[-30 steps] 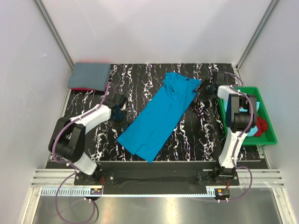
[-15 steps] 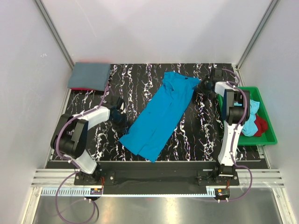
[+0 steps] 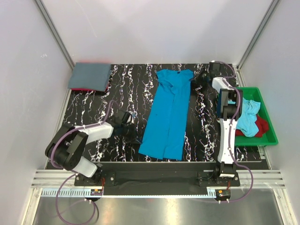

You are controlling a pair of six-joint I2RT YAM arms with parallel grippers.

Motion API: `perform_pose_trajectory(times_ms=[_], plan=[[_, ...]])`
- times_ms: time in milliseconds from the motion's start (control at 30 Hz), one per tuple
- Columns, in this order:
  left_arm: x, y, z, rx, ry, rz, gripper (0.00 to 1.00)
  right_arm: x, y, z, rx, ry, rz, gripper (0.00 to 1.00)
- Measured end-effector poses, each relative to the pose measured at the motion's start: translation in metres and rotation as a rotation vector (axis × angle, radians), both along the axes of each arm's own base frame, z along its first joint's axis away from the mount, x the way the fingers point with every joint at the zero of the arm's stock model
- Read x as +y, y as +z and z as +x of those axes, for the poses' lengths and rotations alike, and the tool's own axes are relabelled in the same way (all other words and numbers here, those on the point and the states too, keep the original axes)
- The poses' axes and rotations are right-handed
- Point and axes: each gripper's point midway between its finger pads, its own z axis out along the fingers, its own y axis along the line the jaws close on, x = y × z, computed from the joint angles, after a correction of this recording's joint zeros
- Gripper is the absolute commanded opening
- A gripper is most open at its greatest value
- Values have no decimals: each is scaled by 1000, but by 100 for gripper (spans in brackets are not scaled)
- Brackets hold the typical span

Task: Fold and stack the t-shirts
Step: Fold the tshirt

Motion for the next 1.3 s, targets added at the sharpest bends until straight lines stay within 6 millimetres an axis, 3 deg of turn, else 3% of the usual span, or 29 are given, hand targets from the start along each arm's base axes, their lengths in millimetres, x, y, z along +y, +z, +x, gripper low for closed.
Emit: perform_pose_trajectory(times_ms=[167,200,333,467,600,667,733,833,933,1067,1133,1200,1300], plan=[[-17,0,-12,7,6,5,0,4,1,3,-12,29,14,28],[-18,0,-12,6,11,9,0,4,1,3,-14,30,12,37],[-22,-1,-14,5,27,18,0,1,9,-4,-20,27,-23,46],[-20,0,-14,-15,56,20,3,-7,19,-28,22,10,-80,43],[-12,-1,-18,-33,88,30,15,-14,62,-47,-25,10,-166,40],[-7,0,-21,-41,98,40,28,-10,90,-51,-79,25,-208,39],[0,5,-22,-60,108,57,36,4,121,-56,-154,62,-268,38],[9,16,-21,-95,107,96,41,47,153,-64,-262,157,-354,39],[11,50,2,-173,97,117,43,106,162,-75,-350,283,-463,35],[21,126,68,-376,146,78,42,168,146,-93,-392,432,-565,34],[38,158,98,-472,194,74,43,180,136,-94,-404,481,-599,35],[61,177,118,-534,238,92,43,180,125,-89,-407,514,-641,35],[83,176,127,-546,254,133,42,175,111,-80,-413,546,-716,34]])
